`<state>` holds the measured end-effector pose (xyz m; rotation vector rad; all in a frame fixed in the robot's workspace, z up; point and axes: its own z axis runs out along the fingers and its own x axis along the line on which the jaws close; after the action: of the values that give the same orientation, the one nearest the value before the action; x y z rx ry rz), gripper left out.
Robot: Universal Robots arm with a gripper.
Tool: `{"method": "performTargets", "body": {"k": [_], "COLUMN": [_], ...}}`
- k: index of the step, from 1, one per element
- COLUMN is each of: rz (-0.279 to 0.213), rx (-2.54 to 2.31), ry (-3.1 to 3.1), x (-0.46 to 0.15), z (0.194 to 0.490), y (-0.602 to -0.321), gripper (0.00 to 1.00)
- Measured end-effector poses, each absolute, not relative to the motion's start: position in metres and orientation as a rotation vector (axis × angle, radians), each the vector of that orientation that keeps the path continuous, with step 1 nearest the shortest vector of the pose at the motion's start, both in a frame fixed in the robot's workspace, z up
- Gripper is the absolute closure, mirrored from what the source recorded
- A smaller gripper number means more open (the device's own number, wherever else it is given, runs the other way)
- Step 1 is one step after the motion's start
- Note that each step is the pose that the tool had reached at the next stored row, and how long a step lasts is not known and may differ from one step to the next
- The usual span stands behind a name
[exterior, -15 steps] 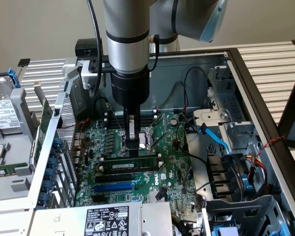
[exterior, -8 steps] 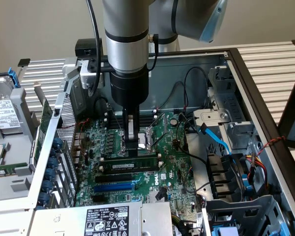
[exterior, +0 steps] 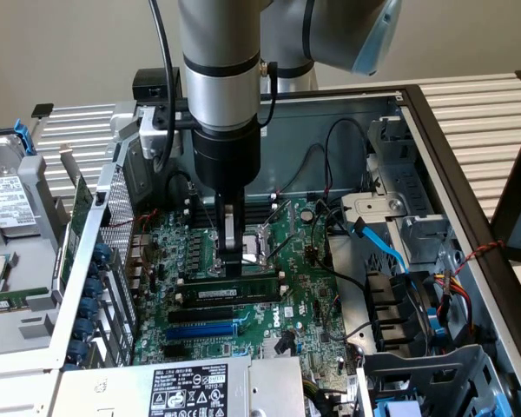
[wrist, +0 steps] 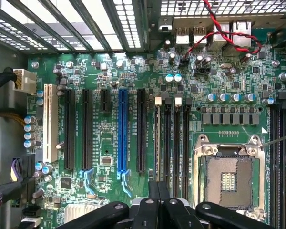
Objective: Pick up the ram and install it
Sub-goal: 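Press down the ram until it locks into place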
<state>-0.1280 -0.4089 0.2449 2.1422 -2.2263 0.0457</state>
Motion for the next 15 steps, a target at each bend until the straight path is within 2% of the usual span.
{"method": "performTargets", "body": {"k": [15], "rz": [0.061], "rx": [2.135], "ry": [-2.219], "x": [-0.1288], "z": [0.2361], "y": [-0.4049], "gripper": [0.9]}}
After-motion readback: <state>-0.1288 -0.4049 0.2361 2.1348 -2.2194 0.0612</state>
